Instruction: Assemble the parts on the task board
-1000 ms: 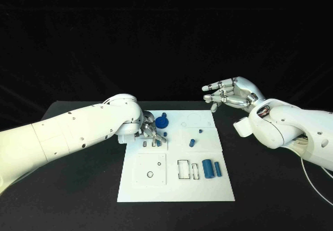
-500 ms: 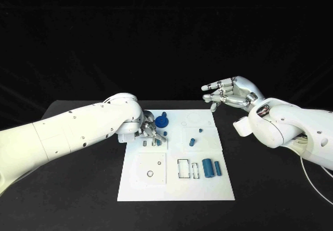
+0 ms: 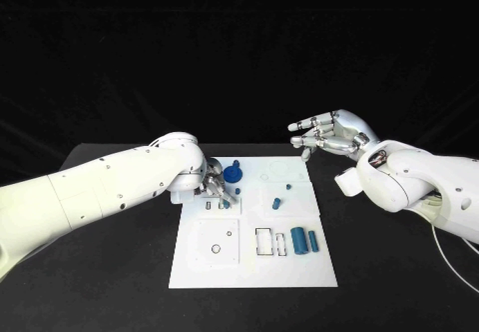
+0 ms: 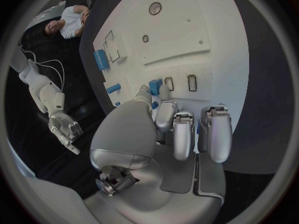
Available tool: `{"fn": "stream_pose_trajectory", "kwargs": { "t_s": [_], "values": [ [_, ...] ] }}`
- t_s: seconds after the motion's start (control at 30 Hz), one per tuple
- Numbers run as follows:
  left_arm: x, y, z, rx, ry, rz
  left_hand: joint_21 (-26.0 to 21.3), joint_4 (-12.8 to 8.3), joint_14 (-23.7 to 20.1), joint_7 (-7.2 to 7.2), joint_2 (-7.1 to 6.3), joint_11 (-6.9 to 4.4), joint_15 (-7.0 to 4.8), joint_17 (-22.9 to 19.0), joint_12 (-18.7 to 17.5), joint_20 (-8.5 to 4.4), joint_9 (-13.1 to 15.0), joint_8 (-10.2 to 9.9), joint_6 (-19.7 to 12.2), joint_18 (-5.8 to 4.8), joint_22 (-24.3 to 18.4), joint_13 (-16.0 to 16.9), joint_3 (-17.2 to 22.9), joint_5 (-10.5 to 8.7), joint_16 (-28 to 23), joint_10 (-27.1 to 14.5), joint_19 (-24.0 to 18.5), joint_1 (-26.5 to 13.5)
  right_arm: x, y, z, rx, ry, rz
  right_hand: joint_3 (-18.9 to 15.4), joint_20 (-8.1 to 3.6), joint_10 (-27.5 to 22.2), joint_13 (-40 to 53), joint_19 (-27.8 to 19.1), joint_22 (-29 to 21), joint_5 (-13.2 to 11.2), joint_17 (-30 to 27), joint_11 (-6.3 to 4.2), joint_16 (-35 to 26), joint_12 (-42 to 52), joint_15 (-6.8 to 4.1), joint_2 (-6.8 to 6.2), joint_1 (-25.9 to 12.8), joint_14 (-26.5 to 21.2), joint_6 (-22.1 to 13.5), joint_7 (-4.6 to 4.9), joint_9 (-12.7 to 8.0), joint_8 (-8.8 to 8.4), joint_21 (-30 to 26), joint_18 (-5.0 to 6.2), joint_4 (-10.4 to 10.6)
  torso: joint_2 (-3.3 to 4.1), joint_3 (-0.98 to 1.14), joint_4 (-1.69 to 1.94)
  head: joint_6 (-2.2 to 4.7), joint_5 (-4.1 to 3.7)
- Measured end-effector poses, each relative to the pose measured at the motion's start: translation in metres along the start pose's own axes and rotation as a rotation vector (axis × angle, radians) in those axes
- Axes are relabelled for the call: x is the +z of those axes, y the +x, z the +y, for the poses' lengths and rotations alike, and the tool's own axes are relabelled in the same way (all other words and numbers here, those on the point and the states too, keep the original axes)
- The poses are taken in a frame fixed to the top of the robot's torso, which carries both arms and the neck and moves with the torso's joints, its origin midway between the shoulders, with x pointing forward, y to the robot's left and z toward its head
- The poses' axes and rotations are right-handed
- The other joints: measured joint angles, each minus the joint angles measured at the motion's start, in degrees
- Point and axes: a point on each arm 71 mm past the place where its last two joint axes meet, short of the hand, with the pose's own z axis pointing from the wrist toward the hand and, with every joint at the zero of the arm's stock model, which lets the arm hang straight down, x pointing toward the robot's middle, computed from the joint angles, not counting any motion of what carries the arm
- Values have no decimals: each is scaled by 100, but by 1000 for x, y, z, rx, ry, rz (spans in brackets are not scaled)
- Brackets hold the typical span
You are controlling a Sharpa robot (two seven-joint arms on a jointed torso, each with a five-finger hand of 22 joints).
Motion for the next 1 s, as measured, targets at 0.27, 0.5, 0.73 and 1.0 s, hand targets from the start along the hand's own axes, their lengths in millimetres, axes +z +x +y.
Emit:
{"fn": "stream_pose_trajectory", "kwargs": {
  "t_s": [0.27,0.5,0.73,1.0],
  "values": [
    [-1,-1,0,-9,5,8,0,-224,0,9,-124,-21,1,-1,-37,-21,-45,-186,-74,0,0,-29,790,158,0,-21,20,323,0,0,0,0,2,6,0,0,0,-1,0,-1,0,-1,0,0,-23,21,0,0,-21,0,0,0,0,0,0,0,-2,0,0,-7,0],
    [-1,2,4,-27,7,21,-23,452,0,51,-696,0,0,-1,-174,-20,181,-217,-115,0,0,-74,1806,719,0,1,20,392,0,1,-1,0,4,9,0,-21,0,-1,-21,-1,22,5,0,0,-23,21,0,0,-21,0,0,0,0,0,0,0,-2,0,1,-14,-1],
    [-6,3,11,-66,15,9,-47,189,0,53,-965,-17,-1,-1,-167,-20,337,-112,-114,0,0,-51,2527,732,0,59,20,-59,0,0,-1,0,6,10,-16,-20,0,-1,-22,-1,22,13,0,0,-23,22,0,0,-22,0,0,0,0,0,0,17,-2,-1,12,-31,3],
    [-11,7,18,-142,23,-46,-47,146,0,62,-1017,-17,-1,-2,-167,-20,431,-74,-122,0,0,-16,2667,732,0,59,20,-194,1,-1,-3,-2,10,8,-16,8,-61,-2,-74,-2,22,41,19,0,-47,43,30,-30,-90,-19,19,0,0,0,0,16,1,-1,18,-49,31]
  ]
}}
